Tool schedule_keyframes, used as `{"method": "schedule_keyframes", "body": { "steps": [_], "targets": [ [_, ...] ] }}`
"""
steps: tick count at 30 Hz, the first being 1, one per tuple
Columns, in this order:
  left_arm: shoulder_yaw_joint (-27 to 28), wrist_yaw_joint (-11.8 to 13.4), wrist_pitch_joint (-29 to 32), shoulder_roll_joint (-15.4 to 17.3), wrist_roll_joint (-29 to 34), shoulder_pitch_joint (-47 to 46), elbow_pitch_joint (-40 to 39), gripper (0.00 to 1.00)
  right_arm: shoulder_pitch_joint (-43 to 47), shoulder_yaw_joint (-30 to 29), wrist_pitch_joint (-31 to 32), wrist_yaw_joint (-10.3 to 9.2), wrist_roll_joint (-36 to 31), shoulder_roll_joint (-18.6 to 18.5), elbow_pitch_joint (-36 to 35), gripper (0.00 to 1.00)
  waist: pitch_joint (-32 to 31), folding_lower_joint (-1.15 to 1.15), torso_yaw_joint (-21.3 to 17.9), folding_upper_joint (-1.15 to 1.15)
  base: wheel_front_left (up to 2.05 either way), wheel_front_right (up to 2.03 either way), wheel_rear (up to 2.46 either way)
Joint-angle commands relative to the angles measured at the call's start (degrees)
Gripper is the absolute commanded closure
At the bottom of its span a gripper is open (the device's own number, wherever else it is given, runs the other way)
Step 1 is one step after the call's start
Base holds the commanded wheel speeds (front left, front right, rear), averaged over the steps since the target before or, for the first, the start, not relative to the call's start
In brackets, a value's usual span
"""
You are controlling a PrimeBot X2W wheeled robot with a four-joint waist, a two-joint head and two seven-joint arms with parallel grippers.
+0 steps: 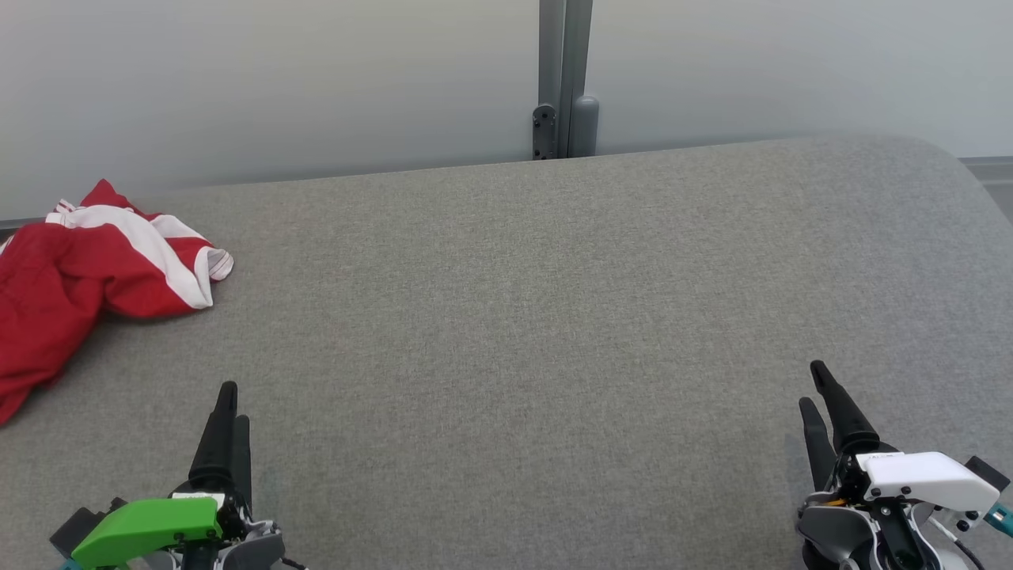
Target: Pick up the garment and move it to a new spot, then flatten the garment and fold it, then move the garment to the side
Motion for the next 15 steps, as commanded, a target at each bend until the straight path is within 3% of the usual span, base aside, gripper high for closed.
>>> {"method": "schedule_keyframes", "body": {
  "steps": [1,15],
  "targets": [
    [-0.4,0.2,-0.7,0.3,1.1,-0.3,-1.6,0.00,-0.4,0.2,-0.8,0.03,-1.3,-0.3,-1.4,0.00,0.0,0.00,0.0,0.00,0.00,0.00,0.00],
    [-2.8,2.8,-4.1,0.4,13.7,0.0,-6.1,0.00,0.2,0.5,-4.2,0.04,-14.3,-0.4,-5.8,0.00,-0.2,0.00,0.0,0.00,0.00,0.00,0.00]
  ]
}}
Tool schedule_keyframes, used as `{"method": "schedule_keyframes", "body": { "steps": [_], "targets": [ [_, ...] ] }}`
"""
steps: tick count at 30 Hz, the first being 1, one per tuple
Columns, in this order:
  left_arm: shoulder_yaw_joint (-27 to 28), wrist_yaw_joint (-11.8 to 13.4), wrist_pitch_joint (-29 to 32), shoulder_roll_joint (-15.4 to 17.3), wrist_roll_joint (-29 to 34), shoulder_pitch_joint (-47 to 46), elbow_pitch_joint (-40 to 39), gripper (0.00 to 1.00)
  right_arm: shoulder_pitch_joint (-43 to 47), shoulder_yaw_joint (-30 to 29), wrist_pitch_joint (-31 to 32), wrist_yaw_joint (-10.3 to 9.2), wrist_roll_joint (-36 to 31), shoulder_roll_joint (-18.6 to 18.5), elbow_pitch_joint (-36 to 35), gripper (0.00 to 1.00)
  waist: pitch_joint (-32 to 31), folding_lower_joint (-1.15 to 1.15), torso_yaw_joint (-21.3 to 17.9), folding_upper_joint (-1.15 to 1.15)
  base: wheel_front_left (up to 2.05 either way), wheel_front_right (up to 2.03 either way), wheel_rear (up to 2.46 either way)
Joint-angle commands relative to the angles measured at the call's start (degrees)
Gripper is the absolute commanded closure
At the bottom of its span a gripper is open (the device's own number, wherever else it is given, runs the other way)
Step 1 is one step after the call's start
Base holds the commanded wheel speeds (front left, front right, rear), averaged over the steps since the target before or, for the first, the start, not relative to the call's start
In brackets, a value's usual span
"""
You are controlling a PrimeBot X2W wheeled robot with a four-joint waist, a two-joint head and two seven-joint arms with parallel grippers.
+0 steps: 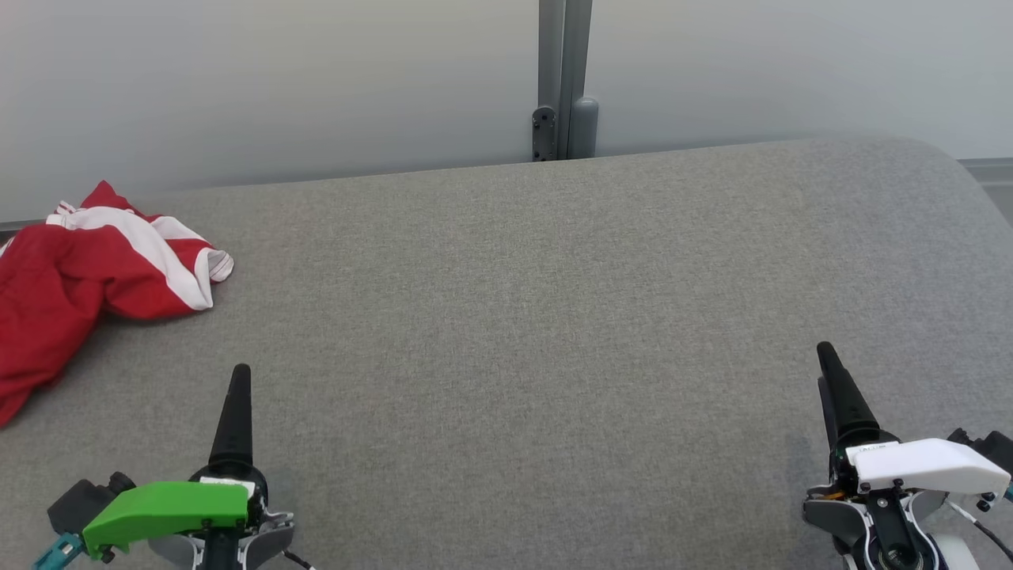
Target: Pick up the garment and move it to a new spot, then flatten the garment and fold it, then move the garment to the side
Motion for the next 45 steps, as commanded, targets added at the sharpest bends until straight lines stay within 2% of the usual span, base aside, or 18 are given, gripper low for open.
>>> {"method": "schedule_keyframes", "body": {
  "steps": [1,13,22,45],
  "targets": [
    [-0.6,0.4,-0.6,0.3,3.0,-0.5,-1.6,0.00,-0.3,0.2,-0.6,0.03,-2.4,-0.4,-1.8,0.00,0.0,0.00,0.0,0.00,0.00,0.00,0.00],
    [-3.7,2.5,-3.2,0.4,19.0,0.0,-4.0,0.00,0.5,2.7,-3.2,0.03,-18.0,-0.5,-5.9,0.00,-0.3,0.00,0.0,0.00,0.00,0.00,0.00],
    [-5.1,3.2,-4.9,0.5,29.7,0.6,-4.1,0.00,1.0,4.2,-4.9,0.04,-26.9,-0.6,-6.7,0.00,-0.4,0.00,0.0,0.00,0.00,0.00,0.00],
    [-6.1,4.0,-8.7,0.6,47.3,2.9,-4.6,0.00,1.9,6.7,-8.7,0.05,-44.7,-0.7,-5.8,0.00,-0.6,0.00,0.1,0.00,0.00,0.00,0.00]
  ]
}}
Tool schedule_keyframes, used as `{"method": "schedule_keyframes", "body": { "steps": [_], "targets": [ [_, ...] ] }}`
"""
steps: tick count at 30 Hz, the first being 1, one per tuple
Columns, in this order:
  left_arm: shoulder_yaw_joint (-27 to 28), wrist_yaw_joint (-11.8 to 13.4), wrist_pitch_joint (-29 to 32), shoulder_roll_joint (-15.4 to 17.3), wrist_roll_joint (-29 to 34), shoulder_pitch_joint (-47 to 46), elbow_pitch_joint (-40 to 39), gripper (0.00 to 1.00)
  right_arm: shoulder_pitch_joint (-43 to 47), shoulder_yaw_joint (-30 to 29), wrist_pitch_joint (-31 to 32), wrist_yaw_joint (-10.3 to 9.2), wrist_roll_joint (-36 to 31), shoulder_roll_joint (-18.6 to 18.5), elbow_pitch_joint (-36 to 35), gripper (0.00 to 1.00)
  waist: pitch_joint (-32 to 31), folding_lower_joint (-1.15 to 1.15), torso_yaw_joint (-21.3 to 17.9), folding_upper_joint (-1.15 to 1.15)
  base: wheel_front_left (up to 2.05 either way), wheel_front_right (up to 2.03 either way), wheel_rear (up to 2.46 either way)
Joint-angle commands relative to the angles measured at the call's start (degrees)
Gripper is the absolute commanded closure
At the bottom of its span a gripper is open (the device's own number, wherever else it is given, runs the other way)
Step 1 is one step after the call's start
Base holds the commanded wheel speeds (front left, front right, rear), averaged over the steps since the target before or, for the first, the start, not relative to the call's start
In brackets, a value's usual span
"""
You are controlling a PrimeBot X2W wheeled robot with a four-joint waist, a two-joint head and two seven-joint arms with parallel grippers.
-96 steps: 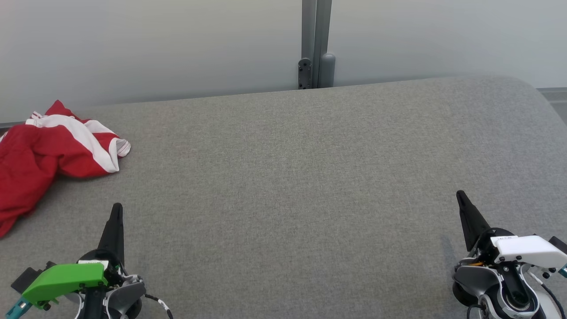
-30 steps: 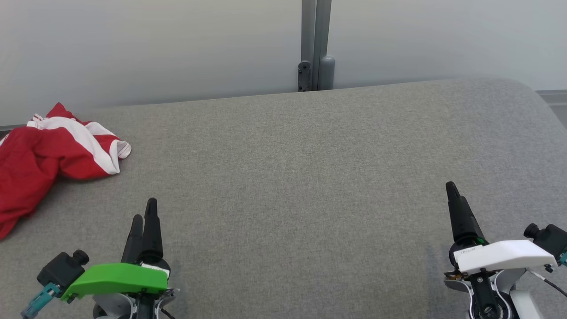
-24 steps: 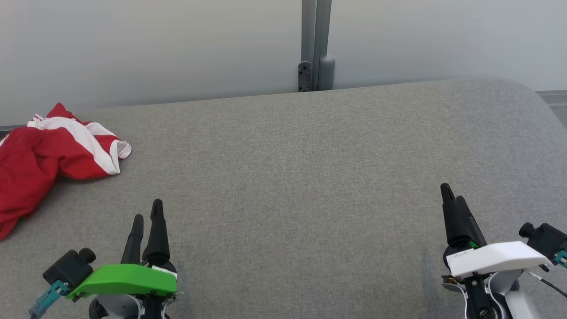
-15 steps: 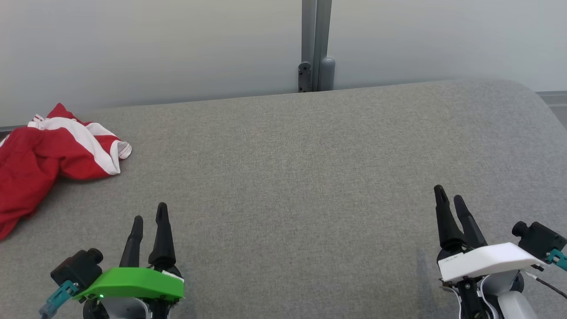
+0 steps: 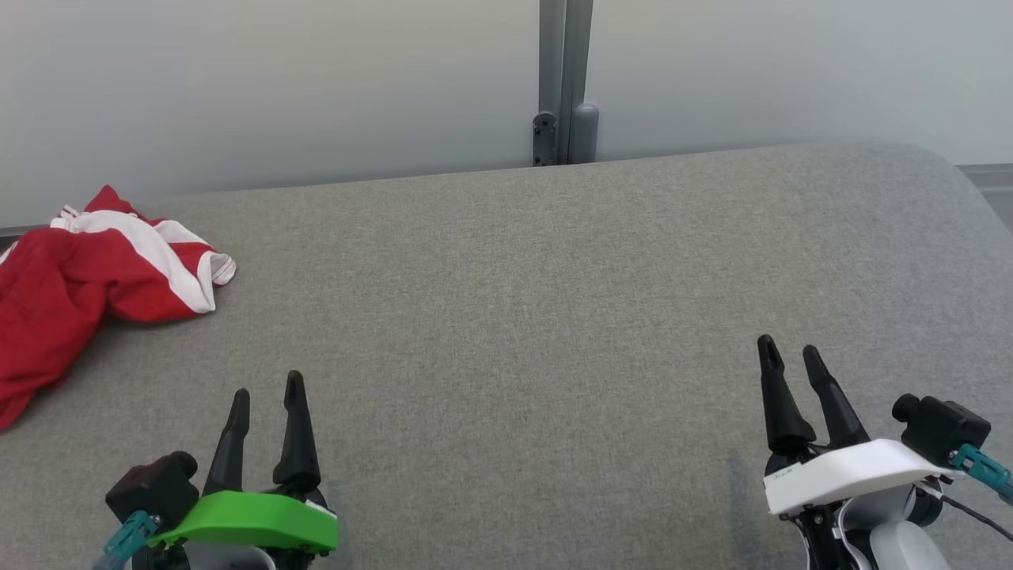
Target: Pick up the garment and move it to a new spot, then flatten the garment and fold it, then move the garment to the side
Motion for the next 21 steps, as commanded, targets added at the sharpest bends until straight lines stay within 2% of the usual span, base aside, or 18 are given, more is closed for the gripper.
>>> {"method": "schedule_keyframes", "body": {
  "steps": [1,21],
  "targets": [
    [0.0,0.3,-0.7,0.4,1.8,0.2,-0.8,0.00,0.4,0.2,-0.7,0.04,-1.8,-0.4,-0.5,0.00,0.0,0.00,0.0,0.00,0.00,0.00,0.00],
    [-1.0,0.6,-3.4,0.5,12.4,1.3,-0.3,0.00,0.6,1.5,-3.4,0.04,-13.3,-0.5,-1.1,0.00,0.0,0.00,0.1,0.00,0.00,0.00,0.00]
  ]
}}
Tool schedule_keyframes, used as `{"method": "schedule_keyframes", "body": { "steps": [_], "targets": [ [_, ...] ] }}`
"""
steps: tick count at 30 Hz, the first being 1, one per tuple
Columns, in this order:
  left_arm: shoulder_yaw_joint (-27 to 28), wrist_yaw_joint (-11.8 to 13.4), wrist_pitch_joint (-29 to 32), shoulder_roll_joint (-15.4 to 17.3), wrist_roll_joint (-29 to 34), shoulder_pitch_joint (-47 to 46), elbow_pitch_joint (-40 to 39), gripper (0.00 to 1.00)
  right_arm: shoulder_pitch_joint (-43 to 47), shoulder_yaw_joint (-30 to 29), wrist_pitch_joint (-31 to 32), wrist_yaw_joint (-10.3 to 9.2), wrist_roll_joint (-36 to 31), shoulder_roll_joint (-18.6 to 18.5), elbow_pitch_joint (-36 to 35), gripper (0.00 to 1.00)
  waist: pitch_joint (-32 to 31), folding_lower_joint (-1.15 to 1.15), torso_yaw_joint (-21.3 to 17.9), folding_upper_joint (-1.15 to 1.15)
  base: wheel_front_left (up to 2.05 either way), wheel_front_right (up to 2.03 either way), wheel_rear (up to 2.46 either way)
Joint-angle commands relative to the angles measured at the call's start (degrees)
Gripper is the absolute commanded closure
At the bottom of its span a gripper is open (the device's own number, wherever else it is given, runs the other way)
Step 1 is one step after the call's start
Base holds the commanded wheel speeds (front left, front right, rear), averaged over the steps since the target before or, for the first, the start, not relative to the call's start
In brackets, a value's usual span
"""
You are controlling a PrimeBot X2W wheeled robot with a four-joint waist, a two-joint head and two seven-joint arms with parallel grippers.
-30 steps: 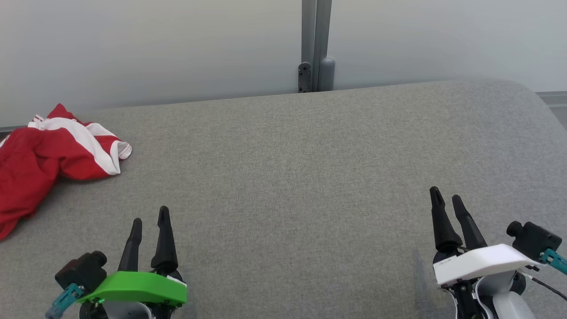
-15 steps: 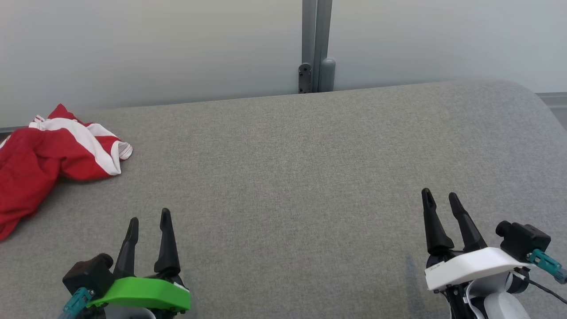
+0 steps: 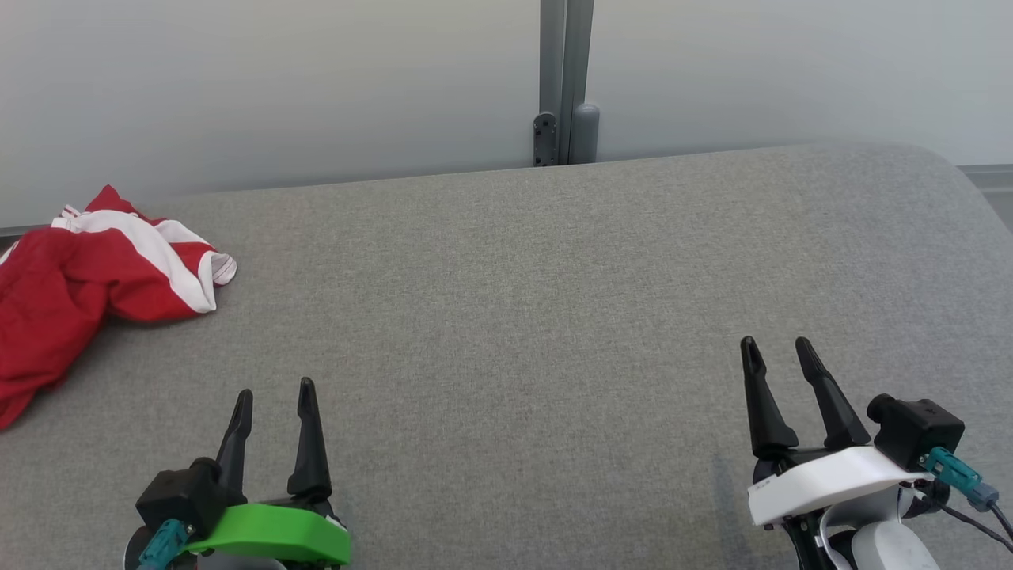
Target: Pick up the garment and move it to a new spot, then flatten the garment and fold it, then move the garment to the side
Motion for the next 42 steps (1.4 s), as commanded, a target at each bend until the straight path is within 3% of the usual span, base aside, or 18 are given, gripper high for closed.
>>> {"method": "schedule_keyframes", "body": {
  "steps": [1,34,42],
  "targets": [
    [-0.2,0.3,-0.6,0.4,1.3,0.3,-0.3,0.00,0.5,0.2,-0.6,0.03,-1.3,-0.4,-0.6,0.00,0.0,0.00,0.0,0.00,0.00,0.00,0.00],
    [-1.2,2.0,-4.2,0.5,12.3,1.1,0.9,0.00,0.0,1.2,-4.2,0.03,-15.9,-0.5,-0.9,0.00,0.5,0.00,0.4,0.00,0.00,0.00,0.00],
    [-0.8,2.2,-4.0,0.5,11.1,0.9,1.2,0.00,-0.1,0.9,-4.0,0.03,-15.0,-0.5,0.0,0.00,0.6,0.00,0.4,0.00,0.00,0.00,0.00]
  ]
}}
